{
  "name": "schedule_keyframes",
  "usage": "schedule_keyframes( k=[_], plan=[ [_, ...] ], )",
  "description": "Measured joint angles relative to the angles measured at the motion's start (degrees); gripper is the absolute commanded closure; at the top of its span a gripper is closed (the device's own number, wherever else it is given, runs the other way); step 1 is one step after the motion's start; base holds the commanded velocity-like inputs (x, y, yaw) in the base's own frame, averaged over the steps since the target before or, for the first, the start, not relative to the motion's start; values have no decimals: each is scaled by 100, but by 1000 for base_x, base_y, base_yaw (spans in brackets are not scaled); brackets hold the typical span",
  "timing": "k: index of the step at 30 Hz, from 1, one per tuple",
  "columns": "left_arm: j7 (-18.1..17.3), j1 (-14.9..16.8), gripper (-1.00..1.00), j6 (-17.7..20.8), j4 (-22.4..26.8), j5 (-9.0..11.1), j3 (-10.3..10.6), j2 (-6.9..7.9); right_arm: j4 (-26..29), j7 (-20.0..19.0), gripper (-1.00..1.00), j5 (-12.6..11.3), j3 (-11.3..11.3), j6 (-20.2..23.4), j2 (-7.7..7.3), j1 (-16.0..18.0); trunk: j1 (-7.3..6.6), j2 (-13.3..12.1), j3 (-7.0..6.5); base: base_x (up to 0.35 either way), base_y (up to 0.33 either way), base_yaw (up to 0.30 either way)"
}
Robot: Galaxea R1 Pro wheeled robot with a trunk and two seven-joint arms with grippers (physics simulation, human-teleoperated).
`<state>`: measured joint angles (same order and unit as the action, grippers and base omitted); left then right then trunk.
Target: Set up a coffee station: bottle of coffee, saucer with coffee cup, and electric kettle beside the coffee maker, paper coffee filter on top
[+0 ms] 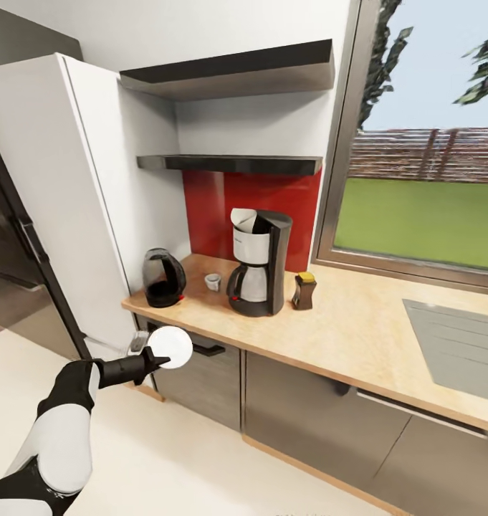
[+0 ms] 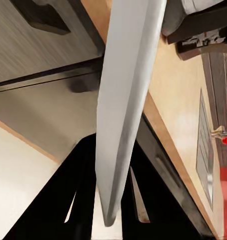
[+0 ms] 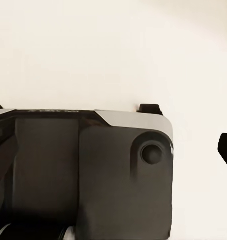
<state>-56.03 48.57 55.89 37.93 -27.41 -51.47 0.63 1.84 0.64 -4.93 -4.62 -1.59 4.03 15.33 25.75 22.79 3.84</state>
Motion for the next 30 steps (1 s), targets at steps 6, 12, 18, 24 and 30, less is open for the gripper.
schedule_keyframes(
  k=[6,12,18,24,30],
  plan=[
    [3,25,100,86,6,11,-10,-23,-1,0,-100,0,-8,0,0,0,0,0,0,0,0,-263],
    [2,279,100,109,22,89,-34,0,-2,2,-100,4,-9,1,0,0,0,0,-1,0,0,-168],
    [10,479,100,102,27,75,-56,31,-11,19,-100,16,-16,8,-4,2,0,0,0,0,0,-12],
    [278,437,100,88,22,57,-180,36,-12,24,-100,23,-25,8,-6,0,0,0,0,0,0,0],
    [594,399,100,35,44,92,-447,-22,-26,31,-100,28,-26,8,-25,-1,0,0,0,0,0,0]
  ],
)
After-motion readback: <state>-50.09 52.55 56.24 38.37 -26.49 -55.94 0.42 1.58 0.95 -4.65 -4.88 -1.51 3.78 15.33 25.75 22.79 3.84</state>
